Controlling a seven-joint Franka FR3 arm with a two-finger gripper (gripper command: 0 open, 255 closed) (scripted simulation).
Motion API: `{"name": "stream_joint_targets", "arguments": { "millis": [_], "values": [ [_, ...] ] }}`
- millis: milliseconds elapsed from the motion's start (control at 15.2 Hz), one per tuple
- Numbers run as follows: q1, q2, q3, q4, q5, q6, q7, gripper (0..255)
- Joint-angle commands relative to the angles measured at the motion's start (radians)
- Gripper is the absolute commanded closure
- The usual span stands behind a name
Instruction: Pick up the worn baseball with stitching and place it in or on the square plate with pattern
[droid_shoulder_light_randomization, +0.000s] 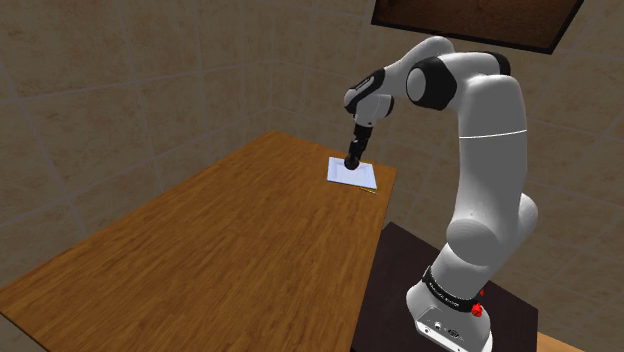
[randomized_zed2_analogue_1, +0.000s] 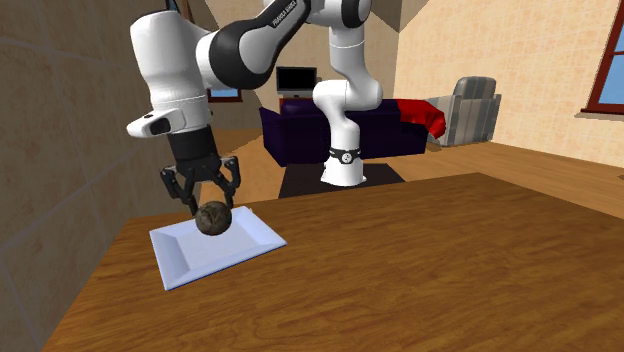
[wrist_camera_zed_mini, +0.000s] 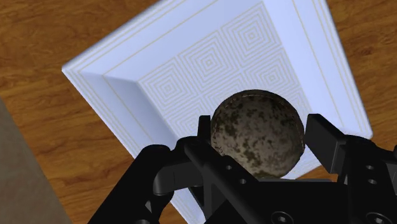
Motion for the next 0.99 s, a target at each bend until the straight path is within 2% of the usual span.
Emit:
{"name": "stream_joint_targets", "arguments": {
  "millis": [0, 660, 726, 924],
  "values": [
    [-0.004, 0.017, 0.005, -0.003, 0.009, 0.02, -0.006, 255],
    [-0.007, 0.035, 0.011, -0.008, 0.018, 0.04, -0.013, 255],
    [-0.005, 0.032, 0.011, -0.012, 0.018, 0.042, -0.012, 0],
    [-0.005, 0.035, 0.011, -0.007, 0.018, 0.04, -0.011, 0]
  ]
}}
